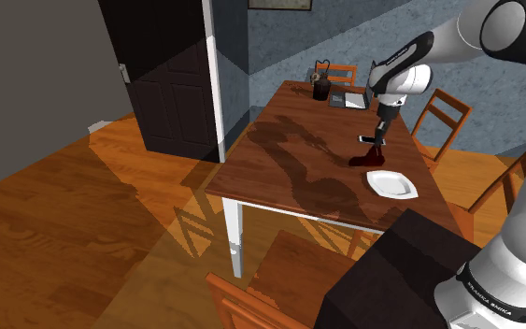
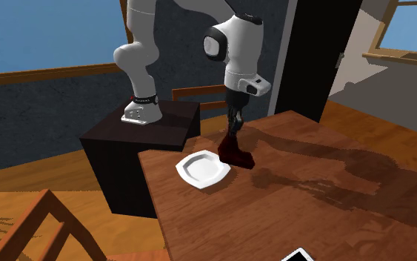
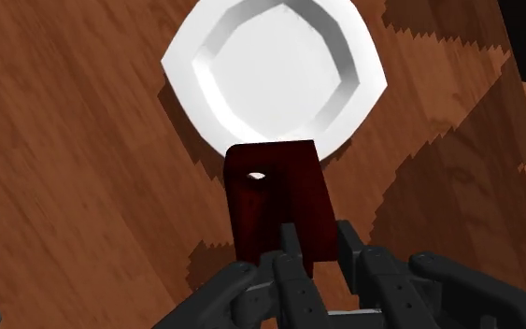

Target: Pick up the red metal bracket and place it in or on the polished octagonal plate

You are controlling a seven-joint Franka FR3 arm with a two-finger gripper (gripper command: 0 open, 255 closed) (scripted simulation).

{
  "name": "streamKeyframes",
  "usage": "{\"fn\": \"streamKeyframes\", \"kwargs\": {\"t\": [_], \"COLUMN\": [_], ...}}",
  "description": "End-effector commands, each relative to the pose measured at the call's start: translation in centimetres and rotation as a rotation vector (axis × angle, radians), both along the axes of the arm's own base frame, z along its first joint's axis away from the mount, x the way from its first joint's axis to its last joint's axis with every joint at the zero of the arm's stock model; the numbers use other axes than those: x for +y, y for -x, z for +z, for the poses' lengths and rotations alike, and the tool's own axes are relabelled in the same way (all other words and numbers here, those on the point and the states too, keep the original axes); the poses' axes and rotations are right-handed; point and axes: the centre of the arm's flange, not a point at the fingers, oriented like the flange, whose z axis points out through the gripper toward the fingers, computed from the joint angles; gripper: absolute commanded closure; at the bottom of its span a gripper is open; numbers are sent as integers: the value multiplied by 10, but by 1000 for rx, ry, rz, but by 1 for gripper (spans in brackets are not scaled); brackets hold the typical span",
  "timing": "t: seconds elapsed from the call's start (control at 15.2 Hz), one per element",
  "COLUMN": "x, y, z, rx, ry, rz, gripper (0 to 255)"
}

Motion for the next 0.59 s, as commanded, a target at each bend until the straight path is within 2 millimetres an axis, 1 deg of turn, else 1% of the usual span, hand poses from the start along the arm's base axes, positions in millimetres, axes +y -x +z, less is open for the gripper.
{"fn": "streamKeyframes", "kwargs": {"t": [0.0,0.53], "x": [-7,-33], "y": [26,127], "z": [5,24], "rx": [0,0], "ry": [-1,-1], "rz": [1,1], "gripper": [255,255]}}
